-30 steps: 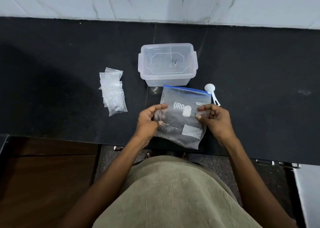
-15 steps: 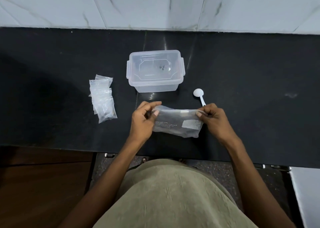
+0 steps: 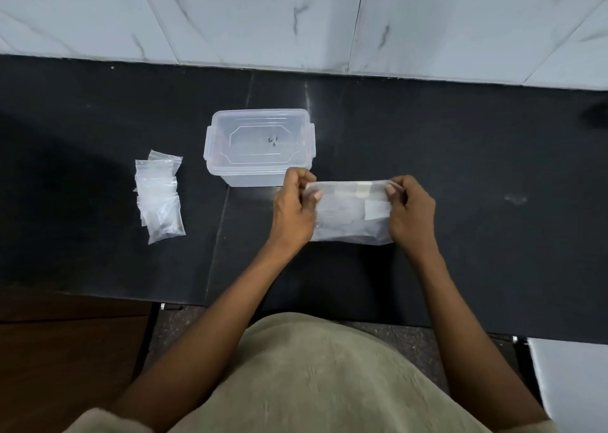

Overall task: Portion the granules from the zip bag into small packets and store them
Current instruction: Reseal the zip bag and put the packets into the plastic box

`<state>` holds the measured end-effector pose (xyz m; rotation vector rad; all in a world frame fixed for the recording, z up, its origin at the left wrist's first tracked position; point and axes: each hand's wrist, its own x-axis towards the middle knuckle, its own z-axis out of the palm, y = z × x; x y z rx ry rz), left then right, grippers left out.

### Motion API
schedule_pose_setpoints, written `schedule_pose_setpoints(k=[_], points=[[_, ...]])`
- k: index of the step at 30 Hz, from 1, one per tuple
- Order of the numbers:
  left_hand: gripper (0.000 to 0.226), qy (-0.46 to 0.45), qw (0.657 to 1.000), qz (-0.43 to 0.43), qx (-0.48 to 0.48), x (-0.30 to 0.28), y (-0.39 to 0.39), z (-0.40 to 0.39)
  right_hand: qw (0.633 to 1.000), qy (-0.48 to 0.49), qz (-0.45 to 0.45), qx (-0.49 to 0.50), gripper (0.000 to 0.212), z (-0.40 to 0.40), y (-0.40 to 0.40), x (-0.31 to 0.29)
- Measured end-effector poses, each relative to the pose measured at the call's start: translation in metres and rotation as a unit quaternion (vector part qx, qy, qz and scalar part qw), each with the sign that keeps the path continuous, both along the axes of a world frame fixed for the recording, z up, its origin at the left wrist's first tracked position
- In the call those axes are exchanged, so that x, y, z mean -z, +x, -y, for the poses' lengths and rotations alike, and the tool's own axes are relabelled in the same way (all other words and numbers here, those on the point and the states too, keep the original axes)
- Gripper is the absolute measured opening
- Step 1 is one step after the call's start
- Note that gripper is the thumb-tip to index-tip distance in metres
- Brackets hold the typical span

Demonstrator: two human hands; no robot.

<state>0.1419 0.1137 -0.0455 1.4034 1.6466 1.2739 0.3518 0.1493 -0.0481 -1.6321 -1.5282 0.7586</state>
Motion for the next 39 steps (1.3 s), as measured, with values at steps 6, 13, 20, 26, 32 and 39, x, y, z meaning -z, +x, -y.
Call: schedule_pose_setpoints(k=[6, 13, 20, 26, 32, 39], points=[[0.068, 0.01, 0.987, -0.157, 0.031, 0.003, 0.049, -0.037, 0.998, 0.007, 0.041, 0.043, 0.012, -0.053, 0.025, 0.015], [0.041, 0.041, 0.92, -0.369, 0.127, 0.015, 0.073, -0.082, 0.984, -0.039, 0.168, 0.039, 0.016, -0.089, 0.03, 0.035], [0.057, -0.087, 0.852, -0.448, 0.257, 0.039, 0.073, -0.099, 0.954, 0.007, 0.296, 0.052, 0.033, -0.09, 0.022, 0.047], [0.067, -0.088, 0.836, -0.478, 0.255, 0.051, 0.072, -0.092, 0.914, 0.064, 0.394, -0.073, 0.051, -0.062, 0.005, 0.053], [0.063, -0.097, 0.825, -0.5, 0.244, 0.053, 0.068, -0.09, 0.901, -0.069, 0.407, -0.134, 0.068, -0.055, 0.022, 0.069], [0.07, -0.158, 0.828, -0.47, 0.26, 0.045, 0.067, -0.096, 0.902, -0.075, 0.404, -0.131, 0.083, -0.058, 0.03, 0.071]])
